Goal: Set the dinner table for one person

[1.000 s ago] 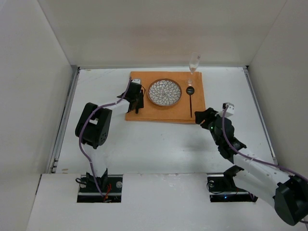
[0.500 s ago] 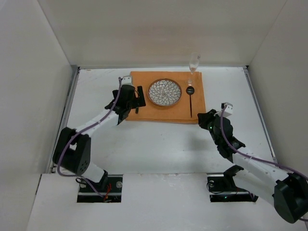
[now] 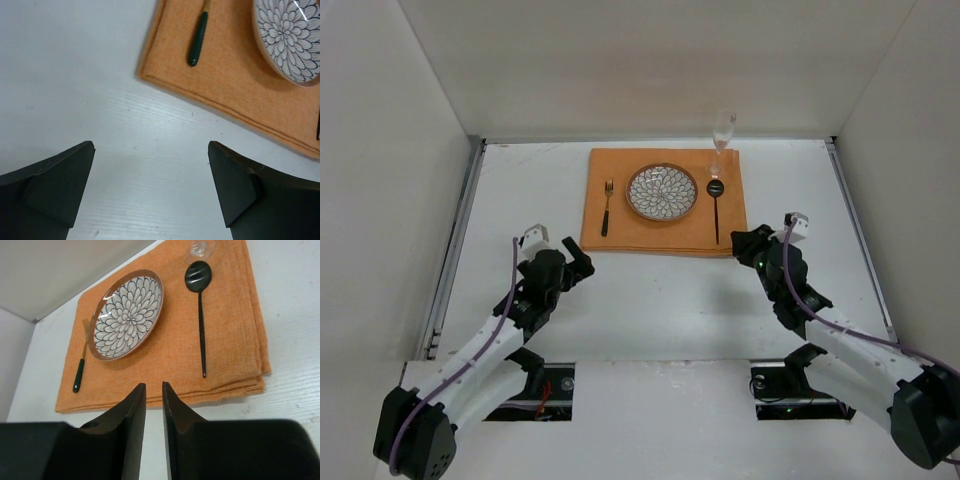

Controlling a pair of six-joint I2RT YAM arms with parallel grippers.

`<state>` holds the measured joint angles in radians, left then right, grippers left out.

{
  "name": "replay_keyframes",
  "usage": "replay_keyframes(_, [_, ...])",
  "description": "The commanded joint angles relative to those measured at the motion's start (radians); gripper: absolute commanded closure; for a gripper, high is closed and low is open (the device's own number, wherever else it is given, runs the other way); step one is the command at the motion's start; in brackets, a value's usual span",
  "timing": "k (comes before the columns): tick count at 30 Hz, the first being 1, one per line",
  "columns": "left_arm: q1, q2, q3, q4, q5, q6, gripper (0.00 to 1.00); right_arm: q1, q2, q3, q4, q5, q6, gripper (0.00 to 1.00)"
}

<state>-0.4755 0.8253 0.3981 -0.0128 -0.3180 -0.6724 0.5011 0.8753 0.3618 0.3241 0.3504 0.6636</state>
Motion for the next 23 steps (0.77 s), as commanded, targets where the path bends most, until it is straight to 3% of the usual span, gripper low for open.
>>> replay_keyframes(1, [0.011, -0.064, -0.038, -0.137, -0.030, -0.096, 0.00, -0.013, 0.008, -0.001, 0.078, 0.064, 0.002, 0.68])
replay_keyframes(4, [0.016, -0.078, -0.041, -0.217, -0.064, -0.133, 0.00, -0.009, 0.021, -0.010, 0.101, 0.091, -0.004, 0.50])
replay_keyframes(7, [0.019, -0.122, -0.050, -0.266, -0.095, -0.144, 0.00, -0.017, 0.025, -0.032, 0.128, 0.149, 0.002, 0.40])
replay_keyframes(14, [0.044, -0.230, -0.076, -0.277, -0.147, -0.162, 0.00, -0.032, -0.047, -0.064, 0.125, 0.202, 0.001, 0.33])
replay_keyframes(23, [0.045, -0.117, -0.068, -0.205, -0.145, -0.164, 0.00, -0.037, -0.065, -0.070, 0.138, 0.182, -0.002, 0.31])
